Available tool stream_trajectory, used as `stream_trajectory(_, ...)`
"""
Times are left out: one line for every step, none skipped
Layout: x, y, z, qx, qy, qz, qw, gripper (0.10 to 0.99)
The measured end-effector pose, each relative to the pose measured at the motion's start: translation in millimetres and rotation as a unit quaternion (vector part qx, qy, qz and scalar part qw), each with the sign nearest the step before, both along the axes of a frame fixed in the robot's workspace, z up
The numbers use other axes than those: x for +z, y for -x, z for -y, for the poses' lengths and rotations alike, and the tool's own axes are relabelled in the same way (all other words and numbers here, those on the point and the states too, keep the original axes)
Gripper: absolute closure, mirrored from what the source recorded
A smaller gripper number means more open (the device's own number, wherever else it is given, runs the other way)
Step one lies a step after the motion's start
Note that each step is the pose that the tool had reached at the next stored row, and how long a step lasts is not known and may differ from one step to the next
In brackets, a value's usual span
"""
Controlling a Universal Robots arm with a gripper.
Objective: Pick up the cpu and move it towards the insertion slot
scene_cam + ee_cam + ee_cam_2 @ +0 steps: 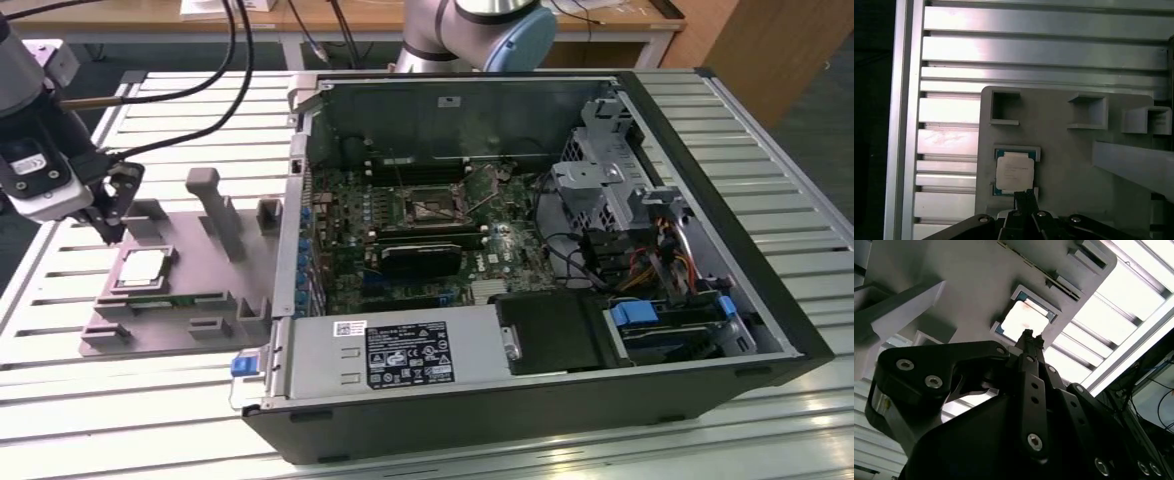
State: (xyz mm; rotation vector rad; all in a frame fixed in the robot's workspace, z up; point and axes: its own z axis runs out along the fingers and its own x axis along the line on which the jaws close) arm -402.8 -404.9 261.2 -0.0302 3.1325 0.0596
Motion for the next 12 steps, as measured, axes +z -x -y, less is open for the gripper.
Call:
stream_trajectory(-1.9,0.0,0.0,0.0,0.0,0.0,1.0,0.984)
stream_trajectory(-3.7,0.0,0.0,0.0,0.0,0.0,1.0,0.984)
stream_trajectory(-5.5,0.0,0.1,0.0,0.0,0.0001,1.0,0.984)
stream_trajectory(-7.4,0.0,0.1,0.0,0.0,0.0,1.0,0.984)
stream_trajectory(-9.2,0.0,0.1,0.0,0.0,0.0,1.0,0.984)
stream_trajectory(-11.0,0.0,0.1,0.0,0.0,0.0,1.0,0.984)
stream_trajectory(-12.8,0.0,0.2,0.0,0.0,0.0,1.0,0.984)
stream_trajectory(-14.6,0.0,0.2,0.0,0.0,0.0,1.0,0.984)
stream_trajectory(-16.4,0.0,0.2,0.0,-0.0001,0.0001,1.0,0.984)
stream_trajectory(-18.4,0.0,0.2,0.0,-0.0001,0.0001,1.0,0.984)
stream_trajectory(-20.1,0.0,0.2,0.0,0.0,0.0,1.0,0.984)
stream_trajectory(-21.9,0.0,0.2,0.0,0.0,-0.0001,1.0,0.984)
